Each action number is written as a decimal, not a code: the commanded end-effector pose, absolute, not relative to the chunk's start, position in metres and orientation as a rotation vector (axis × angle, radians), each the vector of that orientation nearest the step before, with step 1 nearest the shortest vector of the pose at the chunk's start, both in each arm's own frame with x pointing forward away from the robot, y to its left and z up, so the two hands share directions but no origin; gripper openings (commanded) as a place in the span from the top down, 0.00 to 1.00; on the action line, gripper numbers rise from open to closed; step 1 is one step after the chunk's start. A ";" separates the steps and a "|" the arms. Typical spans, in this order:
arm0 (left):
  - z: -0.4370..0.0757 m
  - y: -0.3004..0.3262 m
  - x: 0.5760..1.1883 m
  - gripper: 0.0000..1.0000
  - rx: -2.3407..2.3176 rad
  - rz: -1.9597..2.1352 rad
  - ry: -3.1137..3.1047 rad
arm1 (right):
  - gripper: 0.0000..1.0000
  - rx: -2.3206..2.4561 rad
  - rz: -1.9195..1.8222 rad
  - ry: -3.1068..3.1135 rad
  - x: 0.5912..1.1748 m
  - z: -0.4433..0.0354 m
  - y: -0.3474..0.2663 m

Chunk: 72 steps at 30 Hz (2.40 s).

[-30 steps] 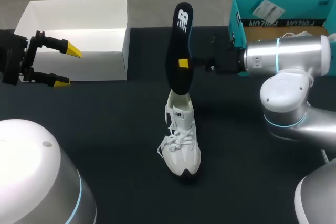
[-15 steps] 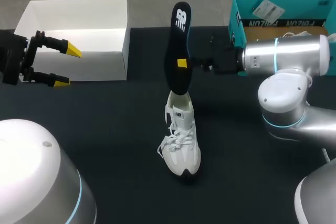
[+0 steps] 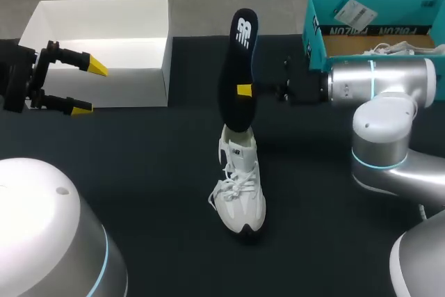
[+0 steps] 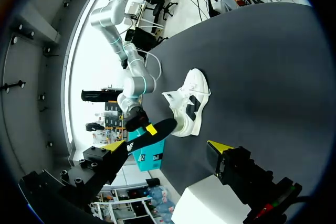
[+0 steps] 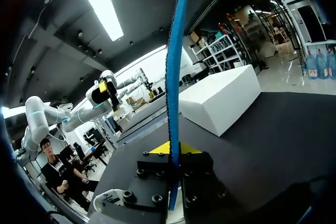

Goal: Take the shoe out of the shoebox, open the shoe tongue, remove and reinsert the insole, then place the shoe into the shoebox

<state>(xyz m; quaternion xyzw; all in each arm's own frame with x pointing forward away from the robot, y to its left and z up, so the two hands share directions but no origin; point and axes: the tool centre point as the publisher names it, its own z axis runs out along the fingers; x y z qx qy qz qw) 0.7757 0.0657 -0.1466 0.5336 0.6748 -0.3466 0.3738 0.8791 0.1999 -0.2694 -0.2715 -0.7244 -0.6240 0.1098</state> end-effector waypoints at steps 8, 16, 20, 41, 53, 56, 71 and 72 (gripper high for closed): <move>-0.146 0.066 0.775 0.00 1.369 -0.886 1.732 | 1.00 -0.735 -1.790 -2.206 0.887 -0.278 0.206; -0.146 0.066 0.775 0.00 1.369 -0.886 1.732 | 1.00 -0.628 -1.860 -2.199 0.887 -0.293 0.205; -0.146 0.066 0.775 0.00 1.369 -0.886 1.732 | 1.00 -0.622 -1.844 -2.219 0.884 -0.301 0.204; -0.146 0.066 0.775 0.00 1.369 -0.886 1.732 | 1.00 -0.647 -1.791 -2.223 0.858 -0.333 0.200; -0.146 0.066 0.775 0.00 1.369 -0.886 1.732 | 1.00 -0.684 -1.705 -2.242 0.840 -0.358 0.197; -0.146 0.066 0.775 0.00 1.369 -0.886 1.732 | 0.84 -0.694 -1.712 -2.226 0.840 -0.357 0.197; -0.146 0.066 0.775 0.00 1.369 -0.886 1.732 | 0.11 -0.653 -1.806 -2.257 0.860 -0.327 0.202; -0.146 0.066 0.775 0.00 1.369 -0.886 1.732 | 0.24 -0.653 -1.806 -2.258 0.860 -0.327 0.203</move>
